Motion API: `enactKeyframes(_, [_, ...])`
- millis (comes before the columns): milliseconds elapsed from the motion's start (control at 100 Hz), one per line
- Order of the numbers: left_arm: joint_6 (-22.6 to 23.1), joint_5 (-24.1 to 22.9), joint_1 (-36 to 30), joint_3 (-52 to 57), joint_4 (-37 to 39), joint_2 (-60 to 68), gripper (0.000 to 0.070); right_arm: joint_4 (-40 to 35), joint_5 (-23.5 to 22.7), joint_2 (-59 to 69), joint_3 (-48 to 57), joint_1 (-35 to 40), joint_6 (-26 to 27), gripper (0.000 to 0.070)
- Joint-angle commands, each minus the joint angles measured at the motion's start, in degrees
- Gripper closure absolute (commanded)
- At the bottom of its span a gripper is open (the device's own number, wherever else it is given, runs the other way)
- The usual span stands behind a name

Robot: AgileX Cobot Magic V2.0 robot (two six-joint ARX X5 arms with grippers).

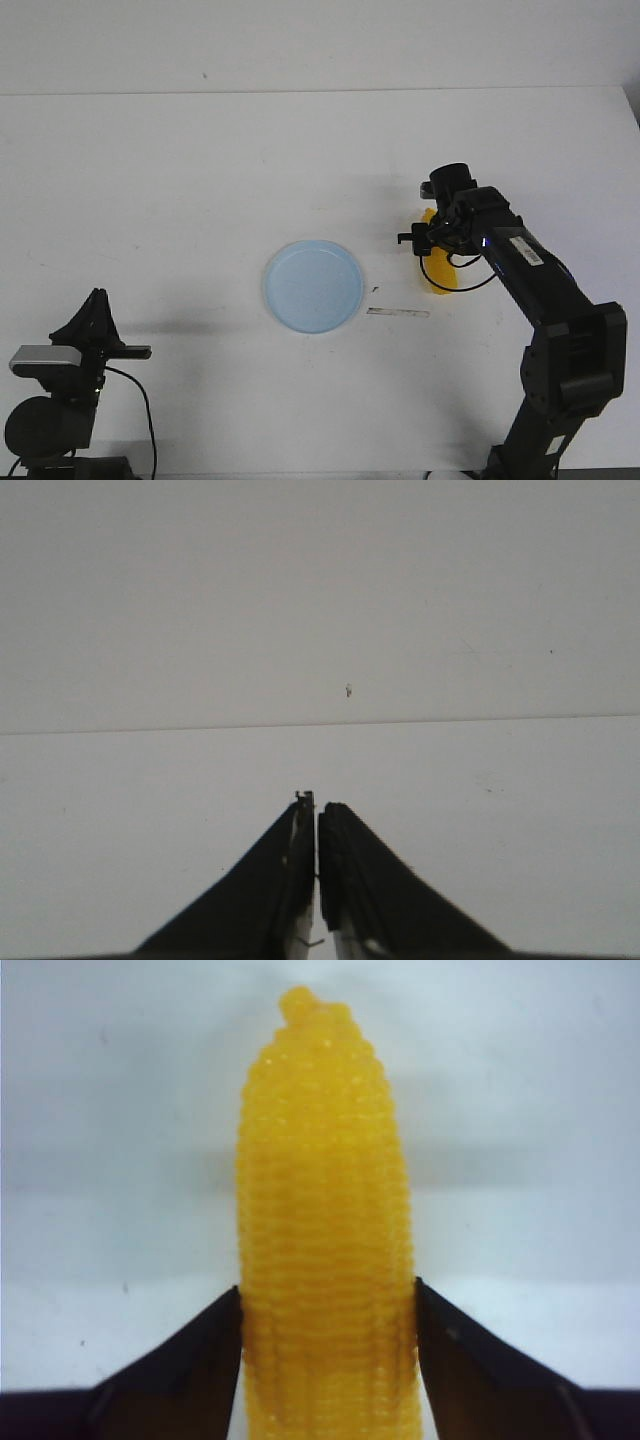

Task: Place corn on plate with both arms
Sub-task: 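Carry the yellow corn with the right gripper over the plate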

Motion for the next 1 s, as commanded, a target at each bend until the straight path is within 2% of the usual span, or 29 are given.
enactKeyframes(0, [0.8,-0.2,0.0,0.4,0.8,-0.1,0.0699,0.9,0.0,-2.3,2.2,0.9,-0.7,0.0443])
enactKeyframes(150, [0.8,-0.2,0.0,0.4,0.8,-0.1,0.0699,3.2,-0.4,-5.4,2.4,4.4,-4.1,0.0443])
enactKeyframes(230, [0.8,-0.2,0.0,0.4,0.8,-0.1,0.0699,4.5,-2.2,-5.7,2.4,7.8,-6.3,0.0443])
enactKeyframes(350, [0.8,-0.2,0.0,0.4,0.8,-0.1,0.0699,6.1,-8.0,-5.7,2.4,12.4,-6.7,0.0443])
enactKeyframes(460, [0.8,-0.2,0.0,0.4,0.8,-0.1,0.0699,9.2,-16.1,-5.1,2.4,17.2,-6.5,0.0443])
enactKeyframes(530, [0.8,-0.2,0.0,0.4,0.9,-0.1,0.0699,10.8,-21.0,-4.6,2.4,19.6,-5.5,0.0443])
enactKeyframes(580, [0.8,-0.2,0.0,0.4,0.8,-0.1,0.0699,11.3,-22.7,-4.1,2.4,20.8,-3.7,0.0443])
enactKeyframes(720, [0.8,-0.2,0.0,0.4,0.9,-0.1,0.0699,10.4,-22.6,-1.7,2.4,23.1,0.2,0.0442])
enactKeyframes(990, [0.8,-0.2,0.0,0.4,0.8,-0.1,0.0699,9.0,-20.9,1.9,2.4,23.8,-0.7,0.0442])
